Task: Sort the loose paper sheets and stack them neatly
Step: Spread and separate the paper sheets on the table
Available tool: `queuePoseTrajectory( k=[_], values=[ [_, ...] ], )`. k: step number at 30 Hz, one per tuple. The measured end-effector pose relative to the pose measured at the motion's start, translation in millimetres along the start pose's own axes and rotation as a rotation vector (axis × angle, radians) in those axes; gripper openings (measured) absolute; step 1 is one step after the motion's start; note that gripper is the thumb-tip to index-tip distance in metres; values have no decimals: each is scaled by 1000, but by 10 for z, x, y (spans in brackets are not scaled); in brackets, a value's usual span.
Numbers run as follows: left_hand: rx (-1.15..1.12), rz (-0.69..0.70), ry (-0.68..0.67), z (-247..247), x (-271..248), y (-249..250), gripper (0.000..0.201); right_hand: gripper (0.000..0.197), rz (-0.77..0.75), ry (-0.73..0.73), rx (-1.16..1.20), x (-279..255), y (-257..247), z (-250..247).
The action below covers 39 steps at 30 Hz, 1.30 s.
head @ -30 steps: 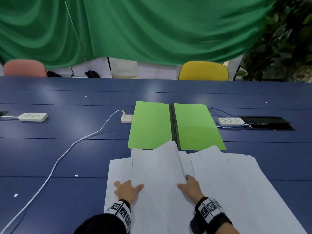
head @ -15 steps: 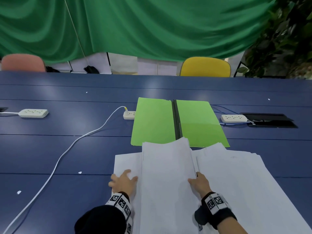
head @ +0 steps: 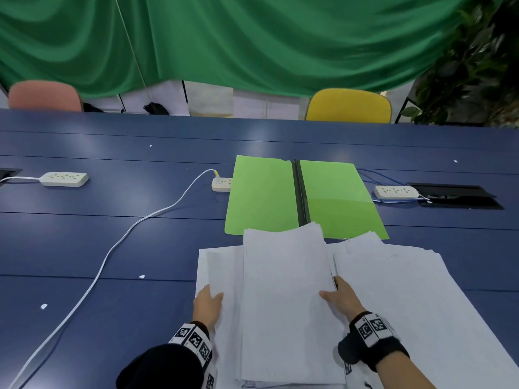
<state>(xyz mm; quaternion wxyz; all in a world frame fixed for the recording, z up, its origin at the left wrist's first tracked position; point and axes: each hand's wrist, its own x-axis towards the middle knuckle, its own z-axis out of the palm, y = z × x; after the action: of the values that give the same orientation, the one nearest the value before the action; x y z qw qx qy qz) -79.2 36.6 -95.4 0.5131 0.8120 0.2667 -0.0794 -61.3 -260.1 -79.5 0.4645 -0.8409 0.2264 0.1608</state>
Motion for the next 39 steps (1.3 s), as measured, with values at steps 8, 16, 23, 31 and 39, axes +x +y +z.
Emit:
queuePoseTrajectory(
  k=[8,16,23,31,39],
  values=[
    [-8,-82,-6,9,117,-20,31,47,-146,-157,-163,-120,-220,214],
    [-385,-3,-238,-21,33,14,31,48,-80,-174,-101,-106,-215,530],
    [-397,452,-296,-216,-288,599,44,71,-114,-222,396,-28,-264,306],
    [-568,733,-201,-654,-647,1506,29,61,-493,-59,722,-494,-1287,-144],
    [-732,904,-83,-928,-763,1719,25,23,-777,88,715,-907,-1668,-246]
  ],
)
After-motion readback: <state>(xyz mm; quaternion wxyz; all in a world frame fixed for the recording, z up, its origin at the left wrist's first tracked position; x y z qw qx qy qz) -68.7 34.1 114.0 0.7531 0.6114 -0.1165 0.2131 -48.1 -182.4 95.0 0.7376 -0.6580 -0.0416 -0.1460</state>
